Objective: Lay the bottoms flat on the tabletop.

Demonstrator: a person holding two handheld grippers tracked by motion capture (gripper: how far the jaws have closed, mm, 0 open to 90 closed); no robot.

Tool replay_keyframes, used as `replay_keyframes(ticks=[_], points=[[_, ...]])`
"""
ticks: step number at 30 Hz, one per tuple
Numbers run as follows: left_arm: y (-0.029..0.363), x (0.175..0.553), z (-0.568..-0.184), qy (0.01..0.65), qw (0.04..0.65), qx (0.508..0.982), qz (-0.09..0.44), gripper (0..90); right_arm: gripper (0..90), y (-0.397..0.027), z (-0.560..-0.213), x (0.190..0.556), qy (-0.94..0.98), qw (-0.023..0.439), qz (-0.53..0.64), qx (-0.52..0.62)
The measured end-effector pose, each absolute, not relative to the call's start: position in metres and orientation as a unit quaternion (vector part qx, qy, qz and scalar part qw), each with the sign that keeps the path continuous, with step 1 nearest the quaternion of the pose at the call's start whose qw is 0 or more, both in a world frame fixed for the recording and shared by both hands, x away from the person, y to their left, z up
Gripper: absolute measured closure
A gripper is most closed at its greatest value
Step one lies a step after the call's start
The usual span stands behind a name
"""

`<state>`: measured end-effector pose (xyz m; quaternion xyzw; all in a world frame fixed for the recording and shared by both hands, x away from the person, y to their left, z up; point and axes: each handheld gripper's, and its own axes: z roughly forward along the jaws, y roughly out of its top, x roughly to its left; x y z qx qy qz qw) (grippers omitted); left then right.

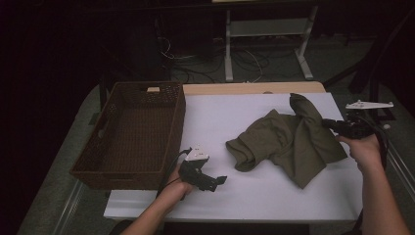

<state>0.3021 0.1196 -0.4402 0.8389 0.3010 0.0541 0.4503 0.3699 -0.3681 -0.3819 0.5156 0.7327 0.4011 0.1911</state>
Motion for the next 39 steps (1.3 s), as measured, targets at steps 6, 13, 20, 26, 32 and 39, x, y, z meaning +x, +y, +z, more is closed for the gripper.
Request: replay_keyframes(ticks=[6,13,20,26,32,39], points=[[0.120,0.302,-0.440,0.301,0.450,0.839,0.054,0.0,87.3,-0.383,-0.387,0.368,0.720,0.192,0.398,0.535],[0.120,0.302,-0.440,0.301,0.450,0.839,0.054,0.0,87.3,-0.398,-0.396,0.368,0.709,0.188,0.390,0.557],[0.119,0.302,-0.441,0.301,0.449,0.840,0.054,0.0,87.3,-0.409,-0.412,0.370,0.706,0.179,0.369,0.577],[0.119,0.302,-0.441,0.302,0.449,0.839,0.054,0.0,87.3,-0.416,-0.426,0.372,0.708,0.172,0.340,0.594],[0.119,0.302,-0.441,0.304,0.449,0.839,0.054,0.0,87.3,-0.422,-0.435,0.374,0.708,0.164,0.326,0.605],[0.119,0.302,-0.441,0.303,0.449,0.839,0.054,0.0,86.6,-0.425,-0.444,0.374,0.709,0.155,0.315,0.612]])
